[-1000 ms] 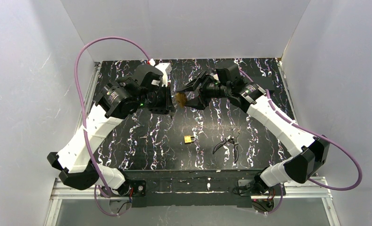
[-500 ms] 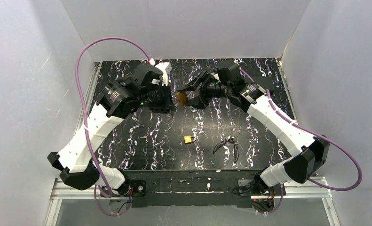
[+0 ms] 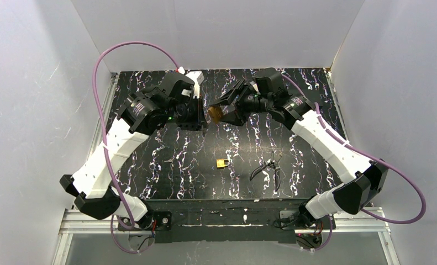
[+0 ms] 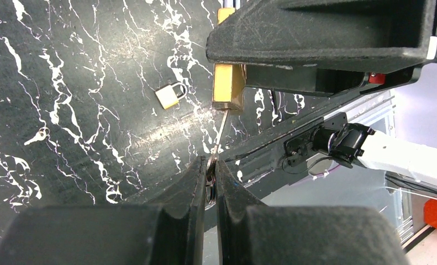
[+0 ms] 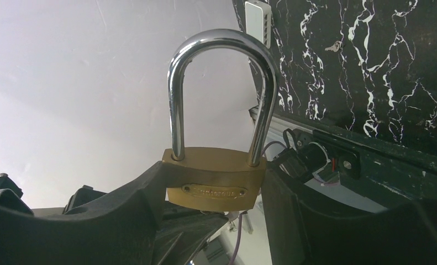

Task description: Unlock with the key

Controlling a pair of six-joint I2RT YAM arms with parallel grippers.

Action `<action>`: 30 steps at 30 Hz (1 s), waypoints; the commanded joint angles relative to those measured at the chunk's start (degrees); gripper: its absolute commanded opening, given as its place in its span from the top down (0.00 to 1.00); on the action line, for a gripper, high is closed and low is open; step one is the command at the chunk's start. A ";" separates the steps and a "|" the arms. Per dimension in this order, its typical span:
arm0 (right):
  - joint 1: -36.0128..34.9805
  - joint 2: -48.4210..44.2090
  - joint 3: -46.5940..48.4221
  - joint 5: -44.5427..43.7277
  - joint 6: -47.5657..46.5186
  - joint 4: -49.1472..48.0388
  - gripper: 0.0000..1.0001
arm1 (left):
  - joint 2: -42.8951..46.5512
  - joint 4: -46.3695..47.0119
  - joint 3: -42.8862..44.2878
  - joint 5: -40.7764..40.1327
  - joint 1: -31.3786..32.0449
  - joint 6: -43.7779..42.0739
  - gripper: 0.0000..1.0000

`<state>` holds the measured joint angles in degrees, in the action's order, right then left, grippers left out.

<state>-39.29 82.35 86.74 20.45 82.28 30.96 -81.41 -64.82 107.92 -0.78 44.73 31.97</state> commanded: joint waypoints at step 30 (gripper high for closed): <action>1.41 9.46 21.47 -2.74 6.69 42.87 0.99 | 20.22 21.90 -23.09 -10.80 9.48 -54.98 1.00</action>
<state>-37.89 93.08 104.57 14.98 85.62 69.60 -64.01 -51.03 89.54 -7.84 51.64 -7.97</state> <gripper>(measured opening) 0.654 0.057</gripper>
